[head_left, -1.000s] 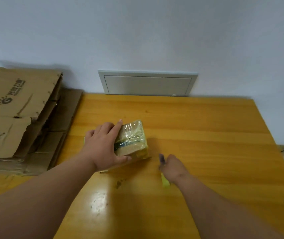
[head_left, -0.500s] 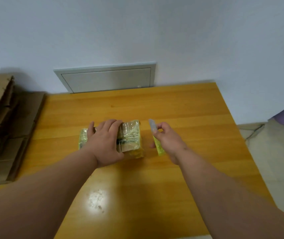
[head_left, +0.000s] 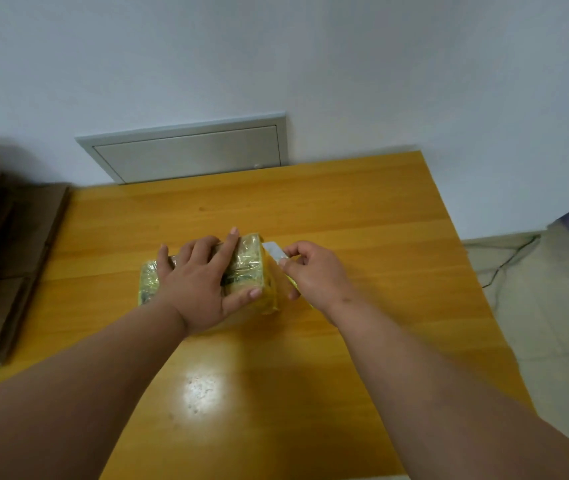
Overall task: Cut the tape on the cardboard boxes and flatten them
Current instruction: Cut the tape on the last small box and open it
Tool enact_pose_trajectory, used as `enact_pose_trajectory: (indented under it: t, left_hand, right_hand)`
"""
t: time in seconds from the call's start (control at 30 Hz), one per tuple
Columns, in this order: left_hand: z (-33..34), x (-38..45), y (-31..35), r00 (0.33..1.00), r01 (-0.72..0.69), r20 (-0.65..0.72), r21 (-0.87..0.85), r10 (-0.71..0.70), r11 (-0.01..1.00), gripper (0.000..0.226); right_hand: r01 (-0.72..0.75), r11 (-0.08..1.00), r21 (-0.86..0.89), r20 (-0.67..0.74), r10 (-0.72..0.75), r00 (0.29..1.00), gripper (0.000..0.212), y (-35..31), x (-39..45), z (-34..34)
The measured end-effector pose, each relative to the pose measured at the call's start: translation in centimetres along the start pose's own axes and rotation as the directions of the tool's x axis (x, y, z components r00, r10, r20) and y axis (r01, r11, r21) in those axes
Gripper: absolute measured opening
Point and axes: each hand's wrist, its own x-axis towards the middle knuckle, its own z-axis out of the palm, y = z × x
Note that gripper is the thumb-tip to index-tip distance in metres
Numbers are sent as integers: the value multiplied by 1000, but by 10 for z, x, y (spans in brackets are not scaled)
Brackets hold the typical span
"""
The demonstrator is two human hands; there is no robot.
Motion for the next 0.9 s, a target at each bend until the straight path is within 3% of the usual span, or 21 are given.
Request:
enact_pose_trajectory:
  t: [0.23, 0.37, 0.8, 0.9]
  left_hand:
    - [4, -3, 1, 996, 81, 46, -78, -77, 994, 120]
    - [10, -9, -1, 993, 118, 32, -160, -114, 980, 116]
    - [9, -2, 5, 992, 117, 68, -164, -107, 979, 124]
    - [10, 0, 9, 991, 115, 80, -163, -103, 980, 122]
  right_hand:
    - [51, 998, -28, 2, -51, 999, 4, -2, 7, 5]
    - [29, 995, -100, -68, -36, 997, 3, -2, 13, 4]
    - [43, 981, -192, -59, -56, 997, 1, -11, 15, 4]
    - [34, 975, -219, -78, -53, 996, 13, -13, 18, 3]
